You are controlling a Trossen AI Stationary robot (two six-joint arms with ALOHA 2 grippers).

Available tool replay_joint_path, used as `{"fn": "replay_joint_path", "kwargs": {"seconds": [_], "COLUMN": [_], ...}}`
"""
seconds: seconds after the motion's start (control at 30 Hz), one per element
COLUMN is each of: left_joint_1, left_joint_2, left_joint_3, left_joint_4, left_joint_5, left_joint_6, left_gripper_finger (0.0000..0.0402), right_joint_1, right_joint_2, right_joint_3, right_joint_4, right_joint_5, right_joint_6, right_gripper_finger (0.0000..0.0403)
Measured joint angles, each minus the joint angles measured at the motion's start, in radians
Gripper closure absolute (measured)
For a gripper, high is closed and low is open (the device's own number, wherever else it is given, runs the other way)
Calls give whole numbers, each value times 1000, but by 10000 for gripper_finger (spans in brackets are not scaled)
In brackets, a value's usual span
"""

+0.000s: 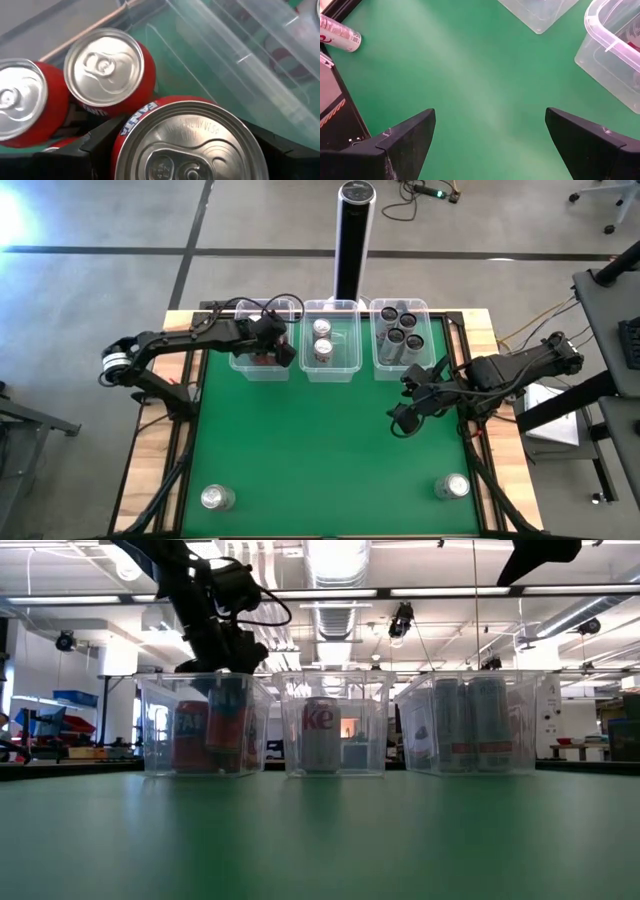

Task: Sort soda cans
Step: Put the orange can into the top left transparent bin

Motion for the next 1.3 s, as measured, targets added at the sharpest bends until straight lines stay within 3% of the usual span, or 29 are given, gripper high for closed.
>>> {"fn": "replay_joint_path", "kwargs": {"seconds": [0.77,1.1,1.3], "left_joint_1": [44,56,54], "left_joint_2": [-2,-3,-9], "left_joint_3": [-32,-24,33], "left_joint_4": [46,42,0], "left_joint_5": [59,83,83], "left_joint_6": [39,26,15], "left_gripper_finger": [112,41,40], "right_joint_1": [0,0,0], "right_joint_2": [0,0,0], "right_joint_3": [0,0,0], "right_joint_4": [3,3,5], "right_joint_5": [-52,-98,-97], "right_joint_6": [14,15,-8], "right_gripper_finger": [30,30,30]}}
